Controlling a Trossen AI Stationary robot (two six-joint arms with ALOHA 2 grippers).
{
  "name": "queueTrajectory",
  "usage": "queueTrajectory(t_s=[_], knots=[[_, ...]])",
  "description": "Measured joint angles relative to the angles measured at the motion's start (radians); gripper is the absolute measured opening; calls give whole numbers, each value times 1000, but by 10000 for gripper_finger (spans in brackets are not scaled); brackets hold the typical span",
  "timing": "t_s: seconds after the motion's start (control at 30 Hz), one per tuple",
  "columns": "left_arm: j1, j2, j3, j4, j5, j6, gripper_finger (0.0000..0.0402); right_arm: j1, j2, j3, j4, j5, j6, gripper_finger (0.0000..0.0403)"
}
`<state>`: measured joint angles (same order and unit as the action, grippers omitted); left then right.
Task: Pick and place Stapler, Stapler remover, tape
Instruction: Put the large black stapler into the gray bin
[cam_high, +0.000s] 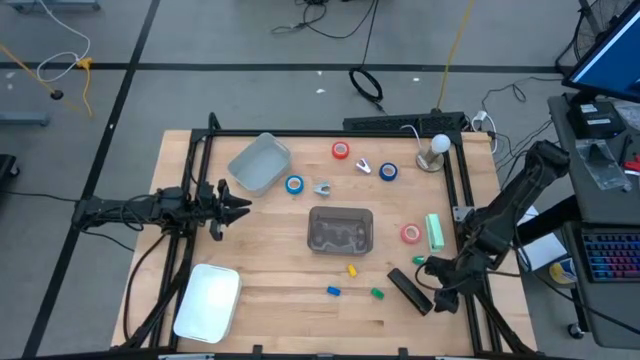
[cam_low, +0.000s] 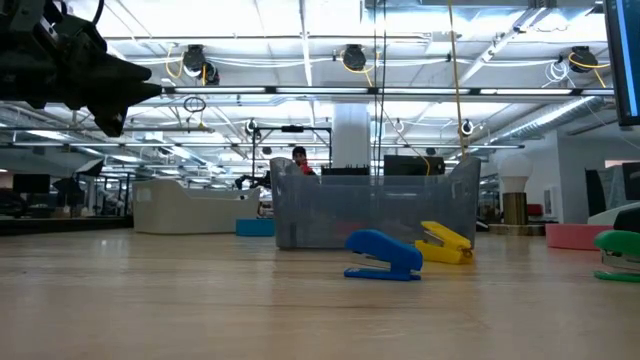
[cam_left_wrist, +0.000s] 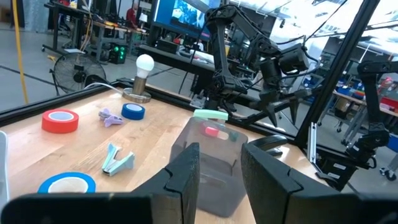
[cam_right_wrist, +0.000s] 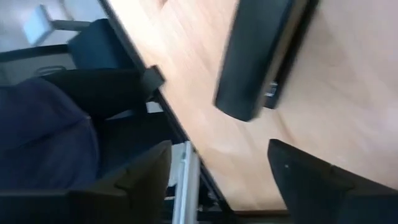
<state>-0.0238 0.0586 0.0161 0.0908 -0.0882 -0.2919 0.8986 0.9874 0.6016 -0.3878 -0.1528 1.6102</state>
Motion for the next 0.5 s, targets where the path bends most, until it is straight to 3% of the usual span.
queueTrajectory(t_s=[0.2,0.5], knots=[[0,0,0,-19,0,7,118,0,0,-102,188,-6,78,304],[0,0,0,-22,0,4,118,0,-1,-212,361,-11,176,303]])
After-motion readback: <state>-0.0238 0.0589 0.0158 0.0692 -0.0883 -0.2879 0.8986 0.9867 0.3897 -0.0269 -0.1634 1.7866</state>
